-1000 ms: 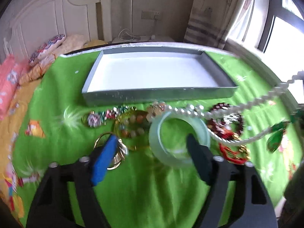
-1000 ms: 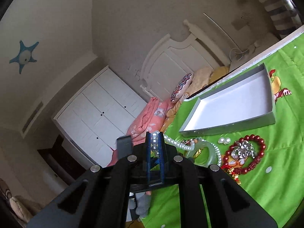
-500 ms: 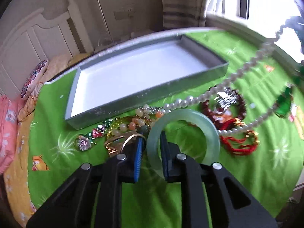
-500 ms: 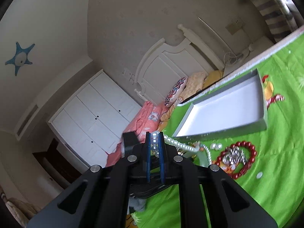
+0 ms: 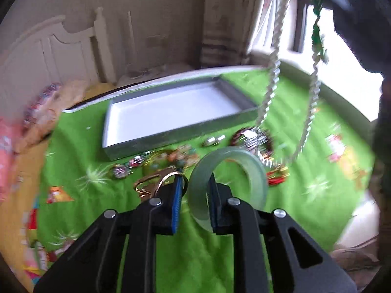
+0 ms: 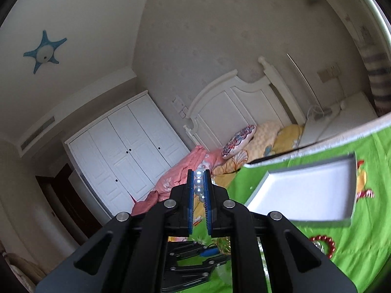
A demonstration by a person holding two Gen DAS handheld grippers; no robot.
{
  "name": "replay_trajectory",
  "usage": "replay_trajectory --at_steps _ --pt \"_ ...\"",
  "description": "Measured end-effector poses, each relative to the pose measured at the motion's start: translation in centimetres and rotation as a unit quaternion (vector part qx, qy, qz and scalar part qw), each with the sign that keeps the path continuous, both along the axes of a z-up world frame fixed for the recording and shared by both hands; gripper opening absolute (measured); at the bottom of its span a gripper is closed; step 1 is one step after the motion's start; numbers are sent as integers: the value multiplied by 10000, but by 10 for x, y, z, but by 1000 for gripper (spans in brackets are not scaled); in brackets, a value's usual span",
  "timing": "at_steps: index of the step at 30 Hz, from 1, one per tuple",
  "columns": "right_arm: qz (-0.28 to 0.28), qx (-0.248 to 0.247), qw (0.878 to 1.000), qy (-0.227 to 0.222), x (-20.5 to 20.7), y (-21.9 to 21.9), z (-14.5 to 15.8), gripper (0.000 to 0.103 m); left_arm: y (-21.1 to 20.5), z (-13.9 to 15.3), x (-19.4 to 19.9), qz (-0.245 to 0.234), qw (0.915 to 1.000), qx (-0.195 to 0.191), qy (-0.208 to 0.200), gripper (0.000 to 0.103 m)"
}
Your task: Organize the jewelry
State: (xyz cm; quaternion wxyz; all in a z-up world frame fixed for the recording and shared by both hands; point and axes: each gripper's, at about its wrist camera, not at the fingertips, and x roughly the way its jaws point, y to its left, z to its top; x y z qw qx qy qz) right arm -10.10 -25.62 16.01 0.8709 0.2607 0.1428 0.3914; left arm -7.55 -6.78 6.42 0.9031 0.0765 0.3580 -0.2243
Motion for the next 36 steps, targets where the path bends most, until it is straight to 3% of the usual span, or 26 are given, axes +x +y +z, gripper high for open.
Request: replay_trajectory --at_steps 1,4,7,10,13,15,17,19,23,25,29,31,36 --pt "11 -2 10000 -36 -2 0 3 11 4 5 -2 -77 9998 -185 65 19" --pt "16 -37 9999 -92 -5 1 7 11 6 10 -10 -44 9998 -26 -178 19" --pt "1 -76 10000 -45 -3 2 6 11 11 10 -10 -88 9997 -208 -100 20" --pt "5 -82 10000 40 1 3 2 11 22 4 -2 -94 9987 -499 102 19" --pt "-4 -118 9999 106 3 5 -3 11 26 -12 15 48 9990 -344 292 20" --pt "-20 -131 9998 157 4 5 -6 11 34 -23 26 135 9971 -480 570 22" --pt "-55 -178 9997 156 3 4 -8 11 44 -24 31 358 9954 -621 642 41" --pt "-60 -186 9997 175 5 3 -8 11 55 -17 29 440 9946 -777 531 45" --pt "-65 -144 9996 221 7 4 -11 11 58 -11 23 344 9959 -648 529 49" --pt "-53 -153 9996 225 6 5 -12 11 57 -17 23 480 9965 -385 568 67" --pt "-57 -264 9994 237 4 8 -13 11 61 -41 24 557 9936 -298 934 65" --pt "-106 -317 9992 241 5 7 -12 11 65 -54 21 505 9915 -365 1140 55" --pt "-123 -255 9990 336 11 8 -17 11 71 -56 11 470 9924 -320 1094 49"
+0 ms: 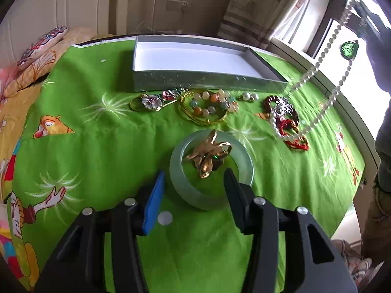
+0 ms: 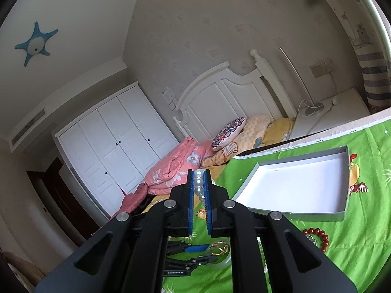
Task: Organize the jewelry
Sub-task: 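Grasp the gold rings with the left gripper while the right gripper carries the necklace to the box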
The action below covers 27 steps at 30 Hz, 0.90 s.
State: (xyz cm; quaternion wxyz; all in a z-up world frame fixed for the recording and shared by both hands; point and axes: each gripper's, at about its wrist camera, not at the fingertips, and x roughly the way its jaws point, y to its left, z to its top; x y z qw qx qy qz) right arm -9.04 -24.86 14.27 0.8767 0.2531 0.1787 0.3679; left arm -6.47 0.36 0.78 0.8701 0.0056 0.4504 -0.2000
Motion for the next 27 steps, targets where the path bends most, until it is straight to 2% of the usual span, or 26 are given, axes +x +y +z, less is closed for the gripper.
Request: replay_trajectory --at_steps 2,6,9,11,12,13,15,17,19,21,25,27 --pt "19 -35 10000 15 1 3 -3 11 -4 3 -3 96 9991 344 -242 48" --pt "48 -88 9999 66 3 7 -6 11 -10 14 -11 -65 9964 447 -714 49" --pt "55 -70 9999 103 6 7 -7 11 -31 19 -14 -361 9873 1089 -1096 49" --pt "54 -77 9999 116 6 8 -9 11 -49 17 -18 -678 9740 1660 -1387 48" --pt "55 -75 9999 130 7 8 -10 11 -58 14 -18 -828 9669 1910 -1474 38" --pt "51 -74 9999 137 6 8 -10 11 -67 8 -18 -1003 9588 2201 -1489 8" --pt "47 -88 9998 147 7 8 -11 11 -74 3 -16 -1170 9521 2429 -1445 9" --pt "55 -151 9998 147 9 9 -9 11 -71 10 -14 -1280 9579 2188 -1351 8" --pt "88 -219 9996 131 11 11 -4 11 -62 32 -10 -1240 9713 1610 -1232 8" --pt "83 -299 9995 80 17 12 4 11 -53 51 -6 -1153 9781 1220 -1232 8" --pt "46 -325 9994 -149 29 13 32 11 -40 93 13 -937 9849 653 -1301 8" --pt "20 -358 9990 -262 36 16 49 11 -40 104 21 -854 9855 615 -1328 8"
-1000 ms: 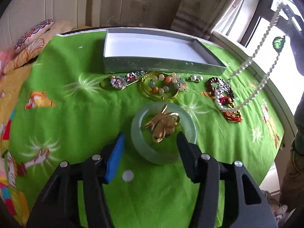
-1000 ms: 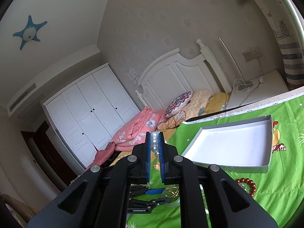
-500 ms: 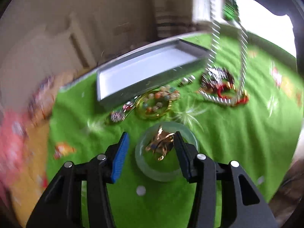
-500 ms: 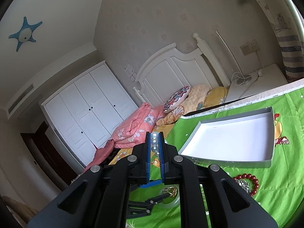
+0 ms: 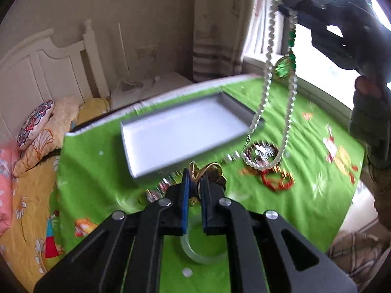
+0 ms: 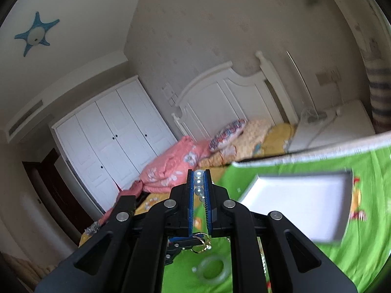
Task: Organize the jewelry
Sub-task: 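Grasp the gold rings with the left gripper while the right gripper carries the necklace to the box, then release the gold rings into the white box while the right gripper releases the necklace there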
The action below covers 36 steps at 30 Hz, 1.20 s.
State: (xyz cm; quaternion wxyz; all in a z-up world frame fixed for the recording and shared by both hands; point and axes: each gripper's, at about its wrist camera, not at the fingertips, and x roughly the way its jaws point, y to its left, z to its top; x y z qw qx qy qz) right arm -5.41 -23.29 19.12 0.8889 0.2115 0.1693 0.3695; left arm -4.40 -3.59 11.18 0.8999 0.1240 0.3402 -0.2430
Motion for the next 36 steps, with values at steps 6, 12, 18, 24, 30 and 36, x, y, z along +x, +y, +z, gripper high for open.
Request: replay_trajectory --at_steps 6,12,18,24,30,36 --pt "-144 -371 9991 -152 32 16 34 11 4 13 50 279 9991 -258 163 8" --pt "-240 -659 9975 103 80 37 32 11 5 -8 112 769 9936 -557 611 8" --pt "-263 -698 9961 471 125 43 -4 11 11 -37 153 1228 9848 -853 883 8" --pt "-1220 -2026 9642 1201 149 14 -78 11 6 -67 174 1463 9805 -734 1091 8" --pt "-1658 -2125 9481 1686 154 -32 -120 11 -1 -86 187 1537 9792 -608 1178 9" --pt "-1508 -2552 9265 2318 167 -33 -149 50 -6 -87 197 1757 9757 -386 1248 71"
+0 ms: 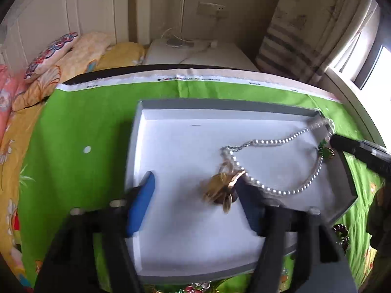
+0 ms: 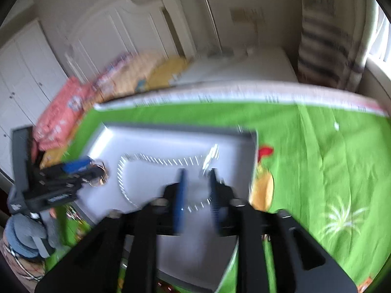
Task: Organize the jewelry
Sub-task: 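Release the gold rings into the white box while the right gripper releases the necklace there, then grasp the pale jade bangle rim with the left gripper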
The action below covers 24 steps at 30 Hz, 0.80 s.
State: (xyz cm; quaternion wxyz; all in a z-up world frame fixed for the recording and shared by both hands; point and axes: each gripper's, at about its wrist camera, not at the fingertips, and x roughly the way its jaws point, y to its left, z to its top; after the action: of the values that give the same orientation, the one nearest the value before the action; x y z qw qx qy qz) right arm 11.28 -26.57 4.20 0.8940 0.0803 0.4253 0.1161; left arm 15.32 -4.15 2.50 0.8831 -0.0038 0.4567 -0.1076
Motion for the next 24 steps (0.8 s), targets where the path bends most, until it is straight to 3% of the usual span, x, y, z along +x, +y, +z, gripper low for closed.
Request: replay_trajectory --at_steps 1,3,6,11,14,16,19,24 --pt "41 -14 10000 -78 -5 1 0 62 0 1 -1 -23 10000 0 -4 72" --pt "155 -21 9997 -162 -12 6 2 63 1 3 -4 -76 10000 3 -42 75" --pt "193 56 9995 -227 -20 9 5 63 3 8 -11 -33 9998 87 -165 90" --pt "106 262 9992 -284 -42 2 8 64 11 24 -35 29 9986 138 -507 92" --pt "169 429 9976 -519 -77 -2 14 65 21 38 -62 106 9959 128 -887 99" --pt "222 484 9965 -648 -98 0 17 71 31 46 -84 189 9940 -11 -1077 101" --pt "281 509 9951 -798 -134 2 15 80 44 49 -109 341 9925 -188 -1155 101" --pt "315 356 9960 -756 -176 17 1 84 61 38 -153 548 9927 -453 -973 101"
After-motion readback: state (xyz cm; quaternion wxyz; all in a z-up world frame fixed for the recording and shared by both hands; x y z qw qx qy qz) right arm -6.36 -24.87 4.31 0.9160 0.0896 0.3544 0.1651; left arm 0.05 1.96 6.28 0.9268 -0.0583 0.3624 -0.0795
